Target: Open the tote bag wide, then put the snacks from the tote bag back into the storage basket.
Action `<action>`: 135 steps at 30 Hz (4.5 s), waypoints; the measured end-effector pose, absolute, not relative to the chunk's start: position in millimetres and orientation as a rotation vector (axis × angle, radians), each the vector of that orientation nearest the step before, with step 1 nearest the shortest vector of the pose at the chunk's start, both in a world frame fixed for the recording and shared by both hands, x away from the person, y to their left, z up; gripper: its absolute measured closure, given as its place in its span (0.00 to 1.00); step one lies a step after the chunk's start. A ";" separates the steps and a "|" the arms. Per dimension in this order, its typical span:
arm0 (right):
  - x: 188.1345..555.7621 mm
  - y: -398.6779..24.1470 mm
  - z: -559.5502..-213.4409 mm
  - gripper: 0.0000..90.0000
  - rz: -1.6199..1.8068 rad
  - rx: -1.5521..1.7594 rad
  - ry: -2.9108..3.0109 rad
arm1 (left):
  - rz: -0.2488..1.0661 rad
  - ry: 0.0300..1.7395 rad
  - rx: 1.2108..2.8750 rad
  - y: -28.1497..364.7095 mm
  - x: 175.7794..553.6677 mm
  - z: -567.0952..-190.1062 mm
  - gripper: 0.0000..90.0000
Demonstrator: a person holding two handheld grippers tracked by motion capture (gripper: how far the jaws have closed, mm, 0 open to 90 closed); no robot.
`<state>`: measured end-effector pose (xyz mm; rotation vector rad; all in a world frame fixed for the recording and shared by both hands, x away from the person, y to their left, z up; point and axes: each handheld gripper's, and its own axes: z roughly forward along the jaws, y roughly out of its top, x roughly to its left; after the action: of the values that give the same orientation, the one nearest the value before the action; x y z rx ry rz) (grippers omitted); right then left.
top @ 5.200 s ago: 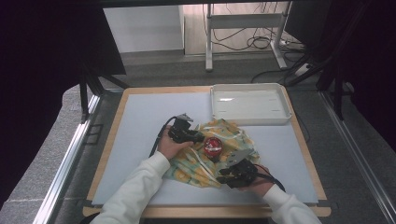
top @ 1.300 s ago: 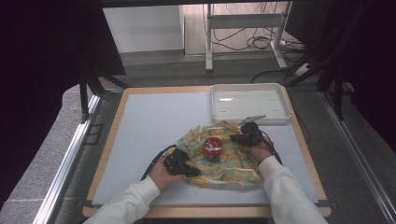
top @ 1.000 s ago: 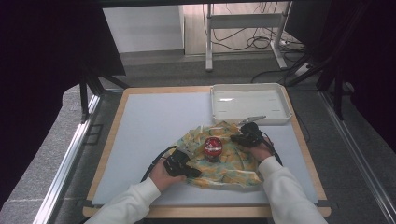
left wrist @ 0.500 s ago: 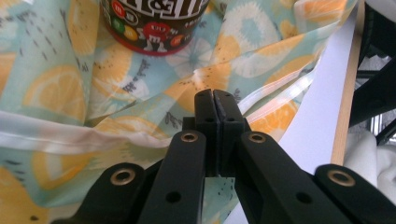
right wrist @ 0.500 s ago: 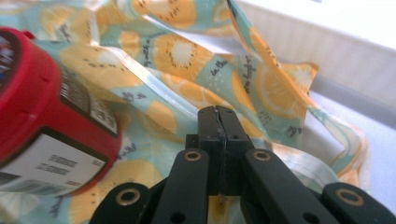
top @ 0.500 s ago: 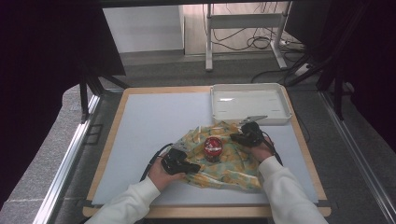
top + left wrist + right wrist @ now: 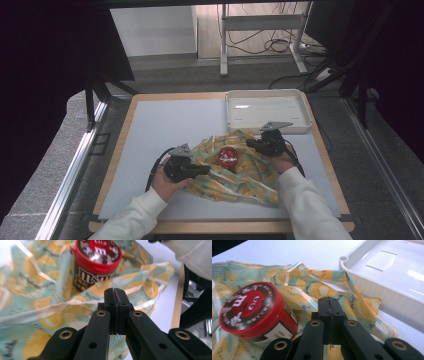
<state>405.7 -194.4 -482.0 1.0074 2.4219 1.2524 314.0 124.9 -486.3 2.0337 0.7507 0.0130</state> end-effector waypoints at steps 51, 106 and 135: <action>362.2 -191.9 -448.7 0.32 1.325 0.881 2.445 | 0.265 1.021 1.910 175.6 325.2 -486.4 0.34; 368.1 -118.2 -489.2 0.20 1.082 0.884 2.578 | 0.278 1.035 1.904 177.6 323.6 -488.8 0.32; 369.5 -124.2 -482.4 0.26 1.124 0.871 2.568 | 0.290 1.048 1.894 182.0 320.2 -490.1 0.32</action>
<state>369.5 -124.2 -482.4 0.8712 2.5678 1.1236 320.2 182.0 -490.1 1.8936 1.0483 0.2895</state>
